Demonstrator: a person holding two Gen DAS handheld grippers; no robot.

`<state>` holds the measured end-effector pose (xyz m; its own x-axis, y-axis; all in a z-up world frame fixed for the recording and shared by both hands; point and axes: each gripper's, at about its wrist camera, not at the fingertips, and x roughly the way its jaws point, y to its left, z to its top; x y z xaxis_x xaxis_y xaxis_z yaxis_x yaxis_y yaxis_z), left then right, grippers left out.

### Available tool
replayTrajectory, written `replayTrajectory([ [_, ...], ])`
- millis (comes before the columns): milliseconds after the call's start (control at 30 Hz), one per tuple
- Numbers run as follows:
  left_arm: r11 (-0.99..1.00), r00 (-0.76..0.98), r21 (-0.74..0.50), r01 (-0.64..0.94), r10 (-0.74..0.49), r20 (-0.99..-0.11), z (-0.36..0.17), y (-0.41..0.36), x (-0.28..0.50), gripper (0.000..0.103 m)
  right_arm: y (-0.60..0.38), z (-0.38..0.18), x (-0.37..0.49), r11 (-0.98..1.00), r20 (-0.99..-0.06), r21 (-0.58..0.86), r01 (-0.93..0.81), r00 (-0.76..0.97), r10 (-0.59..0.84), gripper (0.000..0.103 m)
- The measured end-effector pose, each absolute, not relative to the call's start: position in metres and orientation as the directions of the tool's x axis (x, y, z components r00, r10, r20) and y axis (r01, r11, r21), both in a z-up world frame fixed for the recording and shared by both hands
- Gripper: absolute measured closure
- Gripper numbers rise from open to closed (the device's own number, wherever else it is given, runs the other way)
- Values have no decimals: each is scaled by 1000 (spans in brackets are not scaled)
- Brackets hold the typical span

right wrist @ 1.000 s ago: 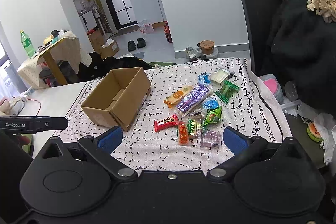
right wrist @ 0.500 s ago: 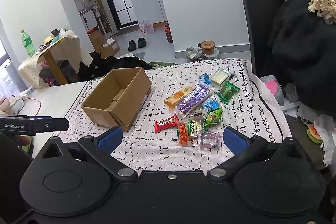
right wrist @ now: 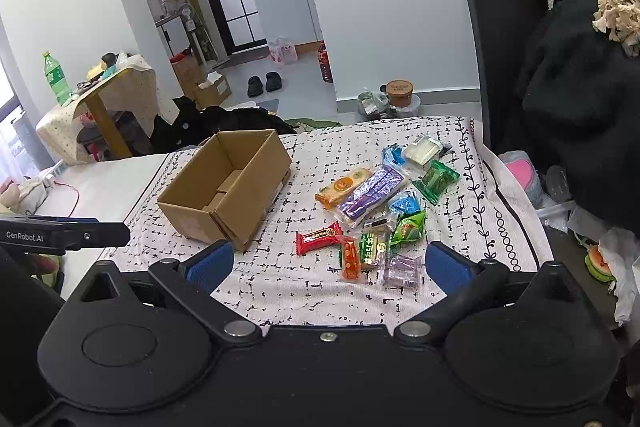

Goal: Organize snacks
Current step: 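Move both tools toward the snack pile beside the cardboard box, then grasp the red snack bar with the left tool while the right tool grasps a clear purple packet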

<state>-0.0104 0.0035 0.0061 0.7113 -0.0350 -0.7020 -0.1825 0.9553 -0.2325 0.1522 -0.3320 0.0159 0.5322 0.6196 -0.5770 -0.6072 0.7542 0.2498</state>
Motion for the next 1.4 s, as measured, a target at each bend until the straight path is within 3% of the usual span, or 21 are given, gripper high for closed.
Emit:
replayTrajectory([
  [1400,961,678,-233,-148,-73,-732,-11,-7,27,0,-342,-8,192,759,-591,250,-601,526,611,0],
])
